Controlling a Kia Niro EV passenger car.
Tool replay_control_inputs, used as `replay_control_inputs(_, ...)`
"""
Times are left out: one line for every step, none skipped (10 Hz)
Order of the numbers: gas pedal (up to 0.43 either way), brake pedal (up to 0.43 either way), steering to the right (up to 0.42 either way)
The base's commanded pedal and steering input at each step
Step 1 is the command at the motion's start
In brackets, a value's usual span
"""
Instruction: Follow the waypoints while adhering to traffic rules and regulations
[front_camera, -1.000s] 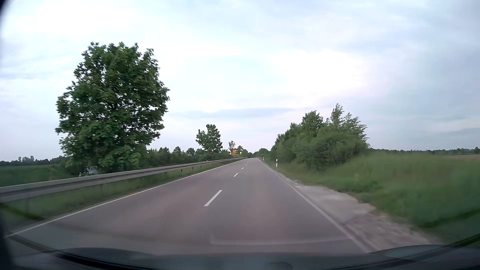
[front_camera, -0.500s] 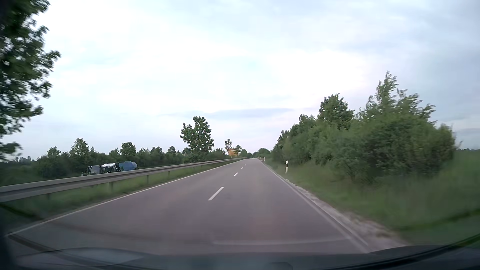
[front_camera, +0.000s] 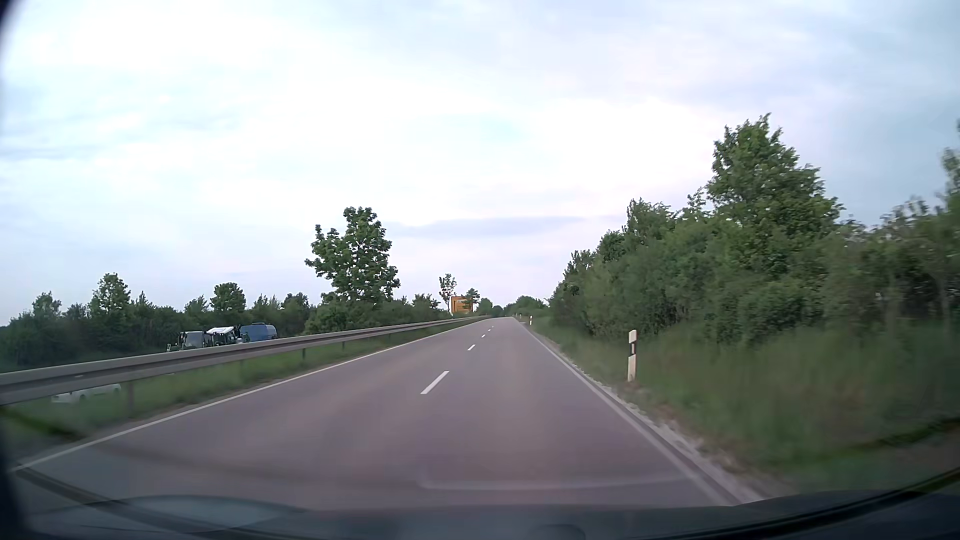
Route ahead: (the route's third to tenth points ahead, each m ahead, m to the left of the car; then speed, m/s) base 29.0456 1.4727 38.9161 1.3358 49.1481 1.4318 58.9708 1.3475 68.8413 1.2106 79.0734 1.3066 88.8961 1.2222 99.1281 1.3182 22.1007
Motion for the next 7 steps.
replay_control_inputs(0.209, 0.0, 0.0)
replay_control_inputs(0.209, 0.0, 0.0)
replay_control_inputs(0.209, 0.0, 0.0)
replay_control_inputs(0.209, 0.0, -0.001)
replay_control_inputs(0.209, 0.0, -0.001)
replay_control_inputs(0.22, 0.0, -0.002)
replay_control_inputs(0.228, 0.0, -0.003)
